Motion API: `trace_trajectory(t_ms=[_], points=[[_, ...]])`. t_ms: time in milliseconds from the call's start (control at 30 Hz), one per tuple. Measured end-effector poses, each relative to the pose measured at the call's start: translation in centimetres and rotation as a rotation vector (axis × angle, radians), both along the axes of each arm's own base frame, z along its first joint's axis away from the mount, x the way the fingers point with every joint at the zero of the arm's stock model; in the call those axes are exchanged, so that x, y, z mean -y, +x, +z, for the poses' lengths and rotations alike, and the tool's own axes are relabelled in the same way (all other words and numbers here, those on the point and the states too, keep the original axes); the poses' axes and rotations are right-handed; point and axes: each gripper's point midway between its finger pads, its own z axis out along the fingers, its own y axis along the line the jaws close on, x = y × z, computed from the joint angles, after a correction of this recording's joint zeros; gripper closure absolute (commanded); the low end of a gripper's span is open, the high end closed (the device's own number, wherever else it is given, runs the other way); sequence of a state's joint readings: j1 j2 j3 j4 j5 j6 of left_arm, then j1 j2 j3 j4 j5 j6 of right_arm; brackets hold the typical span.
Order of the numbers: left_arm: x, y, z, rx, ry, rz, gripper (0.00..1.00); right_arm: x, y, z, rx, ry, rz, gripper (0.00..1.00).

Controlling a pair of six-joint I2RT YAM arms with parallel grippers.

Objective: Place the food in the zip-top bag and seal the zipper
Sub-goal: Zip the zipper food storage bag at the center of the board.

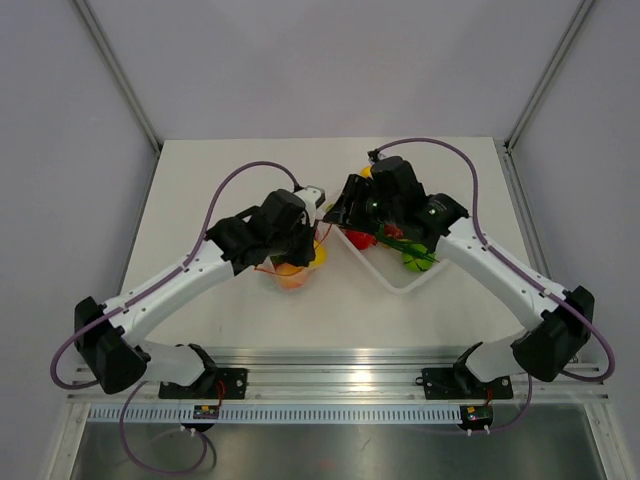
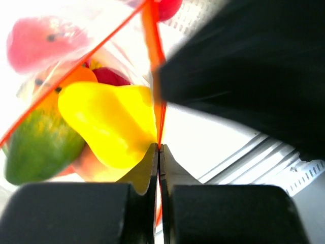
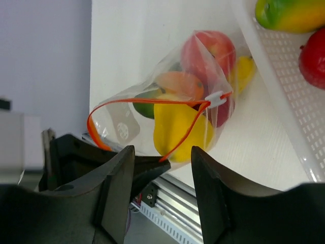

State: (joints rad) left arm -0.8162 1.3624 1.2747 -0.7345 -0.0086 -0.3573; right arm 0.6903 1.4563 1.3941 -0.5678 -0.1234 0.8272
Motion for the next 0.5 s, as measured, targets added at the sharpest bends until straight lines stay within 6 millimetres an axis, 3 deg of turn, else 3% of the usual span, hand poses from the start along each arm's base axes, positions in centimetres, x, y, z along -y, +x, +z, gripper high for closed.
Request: trace_trajectory(t_ms=[167, 267, 400, 433, 500], points=[[-1.9, -1.4, 1.0, -0.005, -0.077, -0.008, 1.0, 2.3, 0.0, 3.9, 0.232, -0.028, 0.075, 0.44], [-2.3, -1.9, 1.7, -0.001, -0.108, -0.022, 1.0, 3.2, 0.3, 4.3, 0.366, -0.08, 0.133, 0.42], [-2.8, -2.1, 2.3, 0.003, -0.134, -0.031, 1.0, 3.9, 0.4, 1.2, 0.495, -0.182, 0.232, 0.46], [-3.0, -2.1, 2.4, 0.006, -0.137, -0.033, 1.0, 4.0, 0.4, 0.2, 0.526, -0.203, 0.258, 0.54], [-3.2, -2.1, 2.6, 0.009, -0.14, -0.036, 1.0, 4.0, 0.2, -1.9, 0.58, -0.236, 0.32, 0.56]])
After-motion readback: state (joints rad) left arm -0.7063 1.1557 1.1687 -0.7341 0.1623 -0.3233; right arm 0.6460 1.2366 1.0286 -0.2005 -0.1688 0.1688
